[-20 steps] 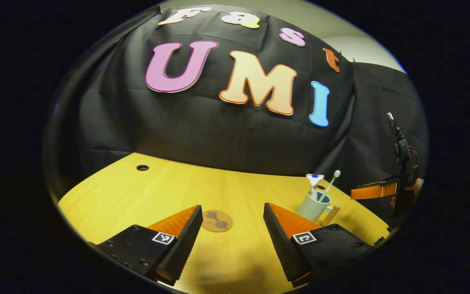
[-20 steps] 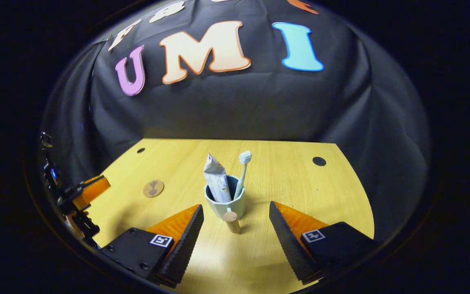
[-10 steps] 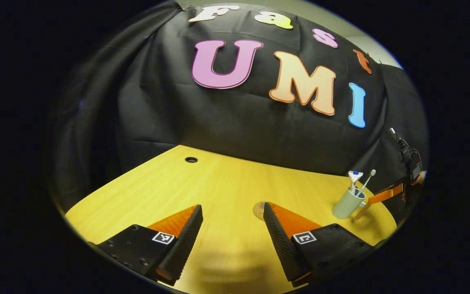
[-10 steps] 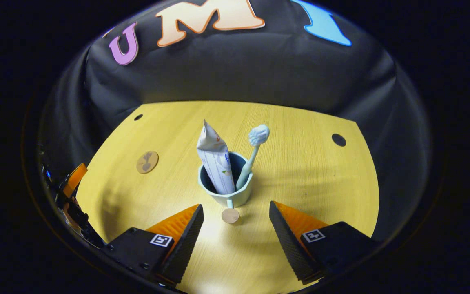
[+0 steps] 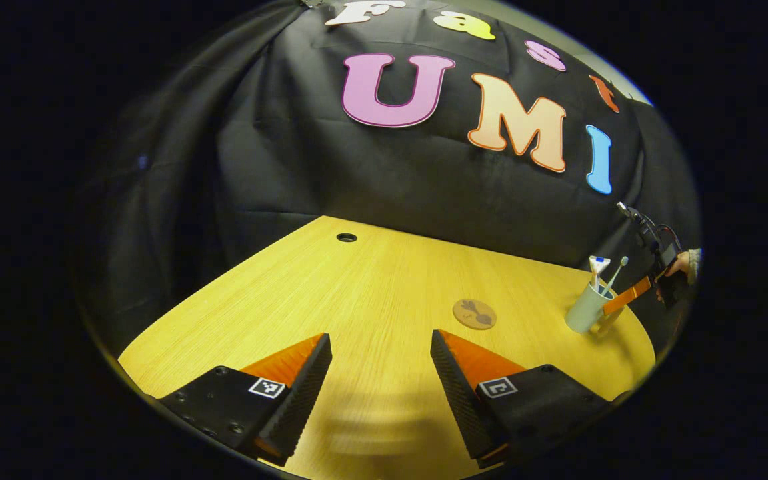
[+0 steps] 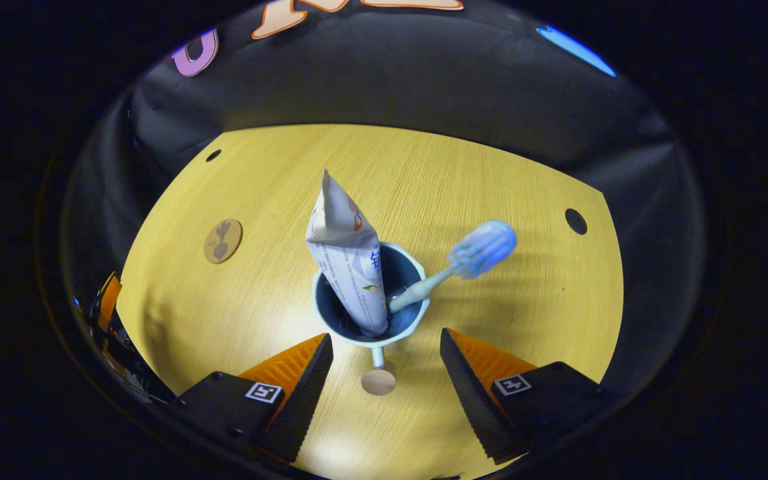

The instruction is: Put the toothbrush and toothpaste on the desktop into the cup, then pick up the cup and place it on the coaster on the desktop.

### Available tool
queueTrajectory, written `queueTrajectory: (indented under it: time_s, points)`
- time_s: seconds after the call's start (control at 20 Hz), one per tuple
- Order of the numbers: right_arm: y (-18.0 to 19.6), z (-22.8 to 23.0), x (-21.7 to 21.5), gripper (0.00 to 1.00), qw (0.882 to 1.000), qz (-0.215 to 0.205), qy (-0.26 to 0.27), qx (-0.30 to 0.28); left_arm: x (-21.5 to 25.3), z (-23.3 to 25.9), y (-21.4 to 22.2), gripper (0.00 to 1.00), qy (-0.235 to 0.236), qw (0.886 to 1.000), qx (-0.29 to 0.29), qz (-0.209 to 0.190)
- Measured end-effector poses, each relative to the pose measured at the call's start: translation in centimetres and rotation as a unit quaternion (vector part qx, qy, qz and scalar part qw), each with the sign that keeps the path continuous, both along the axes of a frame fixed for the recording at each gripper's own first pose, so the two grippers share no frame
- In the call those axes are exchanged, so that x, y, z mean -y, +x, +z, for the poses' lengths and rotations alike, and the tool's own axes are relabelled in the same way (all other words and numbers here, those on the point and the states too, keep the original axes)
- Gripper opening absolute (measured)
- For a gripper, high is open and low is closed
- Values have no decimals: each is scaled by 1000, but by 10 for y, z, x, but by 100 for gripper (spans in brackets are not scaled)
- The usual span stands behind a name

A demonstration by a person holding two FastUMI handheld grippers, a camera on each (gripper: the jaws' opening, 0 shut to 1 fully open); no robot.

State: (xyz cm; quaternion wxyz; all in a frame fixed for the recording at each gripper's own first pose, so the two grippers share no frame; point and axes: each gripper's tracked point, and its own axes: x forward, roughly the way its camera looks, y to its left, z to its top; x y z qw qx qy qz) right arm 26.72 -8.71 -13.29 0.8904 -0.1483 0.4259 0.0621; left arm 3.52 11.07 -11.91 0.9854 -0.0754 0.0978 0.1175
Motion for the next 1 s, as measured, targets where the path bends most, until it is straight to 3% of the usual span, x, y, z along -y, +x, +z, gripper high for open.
queueTrajectory:
  time_s: [0.1,0.15,0.2,0.45,0.6,0.7,0.85,0.95,1.0]
  points:
    - [2,-3,-1,99,1000,-3,-7,-10,-7,1,1,89,3,1000,0,0]
    - [2,-5,-1,94,1000,-4,-10,-15,-9,4,2,89,6,1000,2,0]
    - [2,-7,-1,98,1000,-4,-16,-21,-11,5,3,89,6,1000,4,-2]
    - [2,-14,-4,75,999,-1,-34,-39,-8,4,5,89,-2,1000,7,-14]
    - [0,-18,-1,72,997,5,-54,-48,-7,-3,3,89,-12,1000,-1,-15]
    - [-3,-24,4,60,996,11,-72,-59,-8,-5,2,89,-16,1000,-2,-15]
    - [-7,-26,4,24,995,9,-78,-69,-11,-7,-2,89,-22,1000,-3,-11]
    - [-8,-26,3,28,994,1,-74,-79,-12,-8,-2,89,-26,1000,-3,-9]
    - [-9,-27,4,21,994,0,-73,-83,-11,-9,-2,89,-27,1000,-3,-9]
